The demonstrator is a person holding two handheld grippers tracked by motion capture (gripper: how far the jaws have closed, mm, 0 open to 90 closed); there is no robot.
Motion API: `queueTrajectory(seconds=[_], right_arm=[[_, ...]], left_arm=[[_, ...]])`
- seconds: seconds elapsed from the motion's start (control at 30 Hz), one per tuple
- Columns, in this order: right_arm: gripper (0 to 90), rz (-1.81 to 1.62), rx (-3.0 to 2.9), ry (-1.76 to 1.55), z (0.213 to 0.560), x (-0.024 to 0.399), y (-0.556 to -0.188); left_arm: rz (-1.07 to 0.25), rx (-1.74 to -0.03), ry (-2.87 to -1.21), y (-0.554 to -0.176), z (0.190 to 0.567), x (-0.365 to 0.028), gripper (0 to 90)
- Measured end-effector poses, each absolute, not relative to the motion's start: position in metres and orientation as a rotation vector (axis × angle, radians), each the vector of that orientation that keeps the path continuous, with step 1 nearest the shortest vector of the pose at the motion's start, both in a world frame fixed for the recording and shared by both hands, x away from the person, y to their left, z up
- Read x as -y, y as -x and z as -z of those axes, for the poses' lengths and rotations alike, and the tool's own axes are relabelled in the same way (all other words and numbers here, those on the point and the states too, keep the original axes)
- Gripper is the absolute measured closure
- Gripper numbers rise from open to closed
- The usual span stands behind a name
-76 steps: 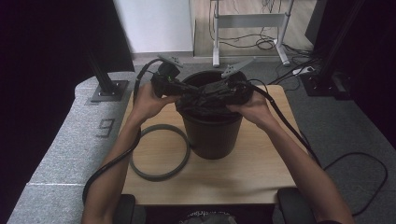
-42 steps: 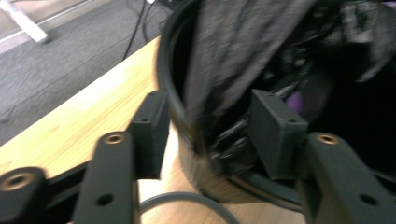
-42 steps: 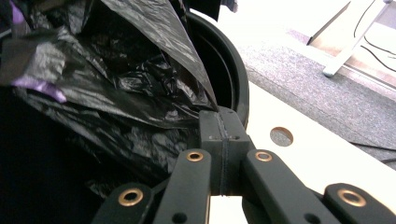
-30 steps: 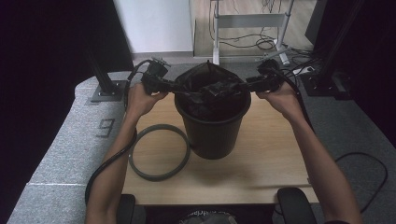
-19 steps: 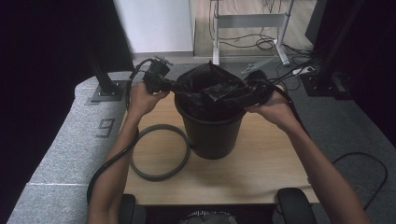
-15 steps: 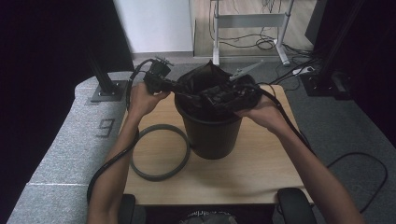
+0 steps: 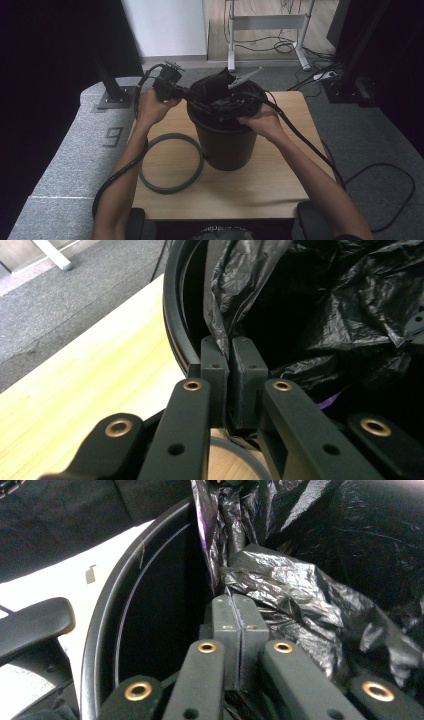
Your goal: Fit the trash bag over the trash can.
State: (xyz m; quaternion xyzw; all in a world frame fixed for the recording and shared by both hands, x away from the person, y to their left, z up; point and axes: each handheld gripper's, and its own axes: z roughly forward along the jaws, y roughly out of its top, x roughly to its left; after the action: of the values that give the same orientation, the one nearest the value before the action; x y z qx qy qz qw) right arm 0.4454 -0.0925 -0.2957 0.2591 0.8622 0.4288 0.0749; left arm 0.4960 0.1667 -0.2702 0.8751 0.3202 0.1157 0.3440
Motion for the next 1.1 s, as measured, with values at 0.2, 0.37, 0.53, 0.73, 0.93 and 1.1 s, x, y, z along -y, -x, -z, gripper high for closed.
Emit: queueTrajectory(seconds=[0.2,0.37,0.53,0.73,0.93,1.1], right_arm=[[88.9,-1.181,-2.549,-0.781,0.289,0.102,-0.445],[88.9,-1.119,-2.446,-0.860,0.271,0.134,-0.455],[89.0,-1.060,-2.343,-0.949,0.257,0.168,-0.467],[89.1,-1.017,-2.258,-1.048,0.256,0.203,-0.482],[89.0,-0.937,-2.245,-1.098,0.269,0.216,-0.491],[89.1,-0.914,-2.234,-1.129,0.271,0.223,-0.493]], left_arm=[[-0.332,-0.855,-2.264,-0.497,0.268,-0.174,87.4],[-0.360,-0.889,-2.251,-0.499,0.264,-0.185,87.7],[-0.373,-0.924,-2.246,-0.502,0.263,-0.195,87.8],[-0.367,-0.966,-2.244,-0.507,0.267,-0.205,87.9],[-0.376,-1.019,-2.256,-0.514,0.274,-0.215,88.1],[-0.370,-1.024,-2.255,-0.516,0.275,-0.217,88.2]])
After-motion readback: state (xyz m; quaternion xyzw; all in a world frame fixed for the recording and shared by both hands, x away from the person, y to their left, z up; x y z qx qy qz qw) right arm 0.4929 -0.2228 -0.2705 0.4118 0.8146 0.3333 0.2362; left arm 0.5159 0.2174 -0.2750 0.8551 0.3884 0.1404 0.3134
